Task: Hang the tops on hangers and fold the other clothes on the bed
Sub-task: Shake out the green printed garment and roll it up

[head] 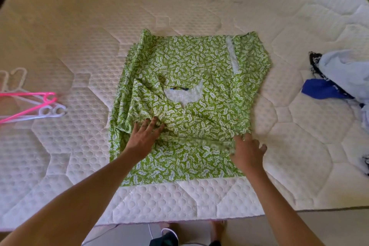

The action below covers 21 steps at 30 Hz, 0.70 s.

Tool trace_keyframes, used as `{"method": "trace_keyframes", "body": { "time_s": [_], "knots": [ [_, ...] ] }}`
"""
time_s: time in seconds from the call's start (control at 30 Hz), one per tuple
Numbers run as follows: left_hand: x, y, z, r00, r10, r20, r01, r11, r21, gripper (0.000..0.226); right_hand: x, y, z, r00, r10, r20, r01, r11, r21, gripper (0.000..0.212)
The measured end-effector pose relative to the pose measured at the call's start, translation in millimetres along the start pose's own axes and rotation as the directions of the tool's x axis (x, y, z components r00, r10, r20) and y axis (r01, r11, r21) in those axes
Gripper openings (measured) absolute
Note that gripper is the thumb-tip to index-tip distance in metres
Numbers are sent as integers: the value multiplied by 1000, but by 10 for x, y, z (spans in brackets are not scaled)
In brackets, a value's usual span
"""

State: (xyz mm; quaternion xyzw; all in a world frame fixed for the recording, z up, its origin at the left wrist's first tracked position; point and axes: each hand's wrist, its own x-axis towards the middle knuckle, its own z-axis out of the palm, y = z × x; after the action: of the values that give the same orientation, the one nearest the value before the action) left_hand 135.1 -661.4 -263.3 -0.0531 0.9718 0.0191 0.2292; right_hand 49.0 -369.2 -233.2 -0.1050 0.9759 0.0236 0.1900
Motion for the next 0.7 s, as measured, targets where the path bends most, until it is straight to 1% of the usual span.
{"method": "trace_keyframes", "body": {
  "time_s": [0.03, 0.07, 0.1, 0.13, 0.17, 0.2, 0.27, 0.3, 0.33, 0.37, 0.4, 0.43, 0.47, 0.53, 0.6, 0.63, 0.67, 0.7],
  "knots": [
    [-10, 7, 9, 1000, 7, 0, -7, 1000, 27, 76, -30, -52, 42, 999, -40, 5, 40, 999, 7, 52],
    [-16, 15, 7, 1000, 18, -11, -17, 999, 42, 75, -47, -118, 69, 989, -141, -44, 142, 989, 36, 57],
    [-17, 25, -18, 999, 41, -29, -39, 998, 54, 77, -45, -210, 96, 963, -254, -86, 257, 966, 28, 59],
    [-10, 45, -31, 996, 78, -38, -75, 996, 55, 79, -28, -291, 128, 934, -347, -92, 347, 938, -7, 58],
    [-1, 65, -51, 992, 121, -36, -119, 992, 51, 80, -3, -378, 136, 911, -406, -67, 403, 913, -57, 53],
    [9, 95, -62, 986, 166, -20, -165, 985, 41, 78, 0, -463, 117, 906, -424, -18, 421, 903, -88, 46],
    [41, 168, -85, 969, 245, -15, -245, 969, 23, 71, -24, -591, 24, 925, -368, 91, 376, 922, -90, 32],
    [74, 219, -108, 964, 265, -28, -265, 964, 9, 73, -35, -618, -47, 934, -324, 146, 342, 933, -113, 27],
    [96, 278, -137, 961, 272, -46, -272, 962, -15, 79, -49, -633, -118, 929, -298, 220, 333, 933, -139, 25],
    [128, 338, -171, 961, 270, -61, -273, 961, -40, 84, -54, -636, -192, 912, -289, 292, 339, 930, -139, 29],
    [190, 428, -224, 961, 265, -80, -270, 961, -58, 85, -30, -592, -284, 901, -283, 330, 340, 931, -130, 38],
    [248, 508, -273, 964, 248, -99, -255, 965, -62, 81, 31, -546, -355, 907, -274, 321, 323, 940, -109, 45],
    [350, 609, -332, 967, 226, -118, -235, 970, -64, 76, 161, -469, -441, 929, -260, 262, 290, 954, -82, 46],
    [537, 783, -425, 979, 160, -125, -173, 980, -99, 64, 514, -328, -567, 975, -201, 95, 204, 979, -23, 44],
    [764, 1005, -500, 985, 115, -127, -131, 984, -119, 68, 937, -162, -673, 988, -146, -43, 147, 989, 23, 50],
    [897, 1138, -532, 986, 111, -128, -126, 985, -116, 72, 1174, -81, -724, 984, -155, -89, 158, 987, 23, 59],
    [1002, 1257, -562, 986, 119, -118, -132, 985, -108, 76, 1370, -25, -777, 977, -190, -94, 191, 982, 0, 71],
    [1103, 1370, -594, 986, 130, -105, -141, 984, -104, 78, 1532, 16, -838, 969, -239, -65, 236, 970, -50, 84]
  ]
}}
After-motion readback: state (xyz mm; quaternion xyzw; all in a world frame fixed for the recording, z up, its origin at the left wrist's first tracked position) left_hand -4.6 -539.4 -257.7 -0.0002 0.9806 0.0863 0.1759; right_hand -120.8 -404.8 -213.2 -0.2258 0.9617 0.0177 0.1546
